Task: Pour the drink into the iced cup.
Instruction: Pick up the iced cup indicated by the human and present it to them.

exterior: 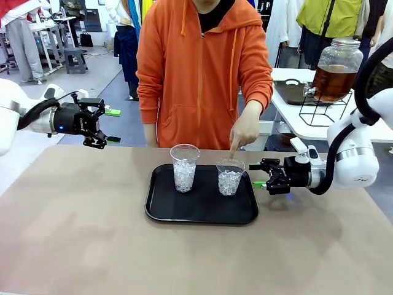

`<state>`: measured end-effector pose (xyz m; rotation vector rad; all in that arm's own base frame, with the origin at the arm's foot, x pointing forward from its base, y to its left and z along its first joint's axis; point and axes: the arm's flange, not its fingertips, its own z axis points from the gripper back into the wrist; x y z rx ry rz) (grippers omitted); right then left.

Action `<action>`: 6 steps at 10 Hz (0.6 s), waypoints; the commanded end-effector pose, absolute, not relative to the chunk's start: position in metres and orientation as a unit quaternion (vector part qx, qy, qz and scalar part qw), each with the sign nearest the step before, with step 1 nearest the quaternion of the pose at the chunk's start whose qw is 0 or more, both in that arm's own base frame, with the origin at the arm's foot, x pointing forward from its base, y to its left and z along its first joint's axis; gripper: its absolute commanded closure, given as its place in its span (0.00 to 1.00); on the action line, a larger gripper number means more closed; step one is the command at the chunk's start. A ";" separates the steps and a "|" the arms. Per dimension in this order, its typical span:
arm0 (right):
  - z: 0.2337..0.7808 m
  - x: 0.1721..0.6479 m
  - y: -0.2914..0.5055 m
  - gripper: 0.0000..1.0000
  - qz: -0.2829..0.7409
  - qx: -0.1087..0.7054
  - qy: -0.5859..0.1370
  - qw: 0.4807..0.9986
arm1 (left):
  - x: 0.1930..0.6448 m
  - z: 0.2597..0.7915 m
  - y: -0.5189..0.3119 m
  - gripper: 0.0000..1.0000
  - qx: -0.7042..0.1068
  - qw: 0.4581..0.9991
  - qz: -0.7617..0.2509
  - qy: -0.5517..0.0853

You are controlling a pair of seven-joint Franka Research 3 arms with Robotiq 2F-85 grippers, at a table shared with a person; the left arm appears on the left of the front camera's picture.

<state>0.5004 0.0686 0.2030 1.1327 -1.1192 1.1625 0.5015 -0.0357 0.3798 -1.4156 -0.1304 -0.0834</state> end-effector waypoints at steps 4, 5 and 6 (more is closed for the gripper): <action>0.200 0.521 0.096 0.00 0.475 0.490 -0.485 0.547 | 0.499 0.380 -0.036 0.00 -0.648 0.758 -0.044 -0.067; 0.200 0.521 0.100 0.00 0.477 0.493 -0.482 0.545 | 0.499 0.380 -0.036 0.00 -0.648 0.758 -0.044 -0.067; 0.201 0.522 0.103 0.00 0.477 0.504 -0.472 0.543 | 0.499 0.380 -0.036 0.00 -0.648 0.758 -0.044 -0.067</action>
